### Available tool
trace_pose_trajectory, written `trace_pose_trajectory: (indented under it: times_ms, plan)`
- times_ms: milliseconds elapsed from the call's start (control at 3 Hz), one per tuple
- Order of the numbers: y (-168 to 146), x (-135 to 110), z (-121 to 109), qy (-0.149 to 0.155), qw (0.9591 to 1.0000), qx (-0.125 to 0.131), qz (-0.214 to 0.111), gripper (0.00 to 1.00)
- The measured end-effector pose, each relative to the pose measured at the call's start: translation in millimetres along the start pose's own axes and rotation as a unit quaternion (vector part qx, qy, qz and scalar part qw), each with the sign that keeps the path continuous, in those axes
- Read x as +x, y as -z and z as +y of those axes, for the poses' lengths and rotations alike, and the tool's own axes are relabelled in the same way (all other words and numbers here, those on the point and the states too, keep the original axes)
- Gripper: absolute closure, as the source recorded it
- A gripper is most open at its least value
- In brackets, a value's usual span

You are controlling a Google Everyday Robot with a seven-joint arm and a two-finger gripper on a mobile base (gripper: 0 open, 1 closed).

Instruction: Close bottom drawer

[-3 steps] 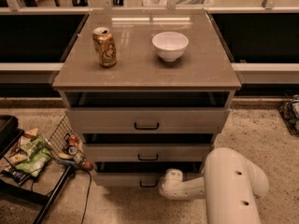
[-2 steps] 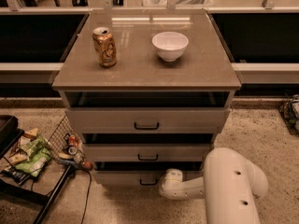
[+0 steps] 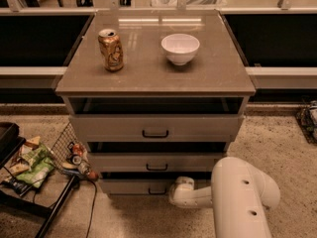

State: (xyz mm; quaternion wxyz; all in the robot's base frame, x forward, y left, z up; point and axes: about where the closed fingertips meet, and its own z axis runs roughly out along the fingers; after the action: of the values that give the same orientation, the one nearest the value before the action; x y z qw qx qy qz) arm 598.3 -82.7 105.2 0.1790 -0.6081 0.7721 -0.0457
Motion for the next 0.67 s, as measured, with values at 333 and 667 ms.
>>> trace_pose_trajectory:
  times_ms: [333,667]
  plan:
    - [-0.8,-0.2,1.4,0.000,1.0000,-0.001,0.000,0.58]
    - [-1.6,-0.2,2.9,0.000,1.0000,-0.002,0.000,0.35]
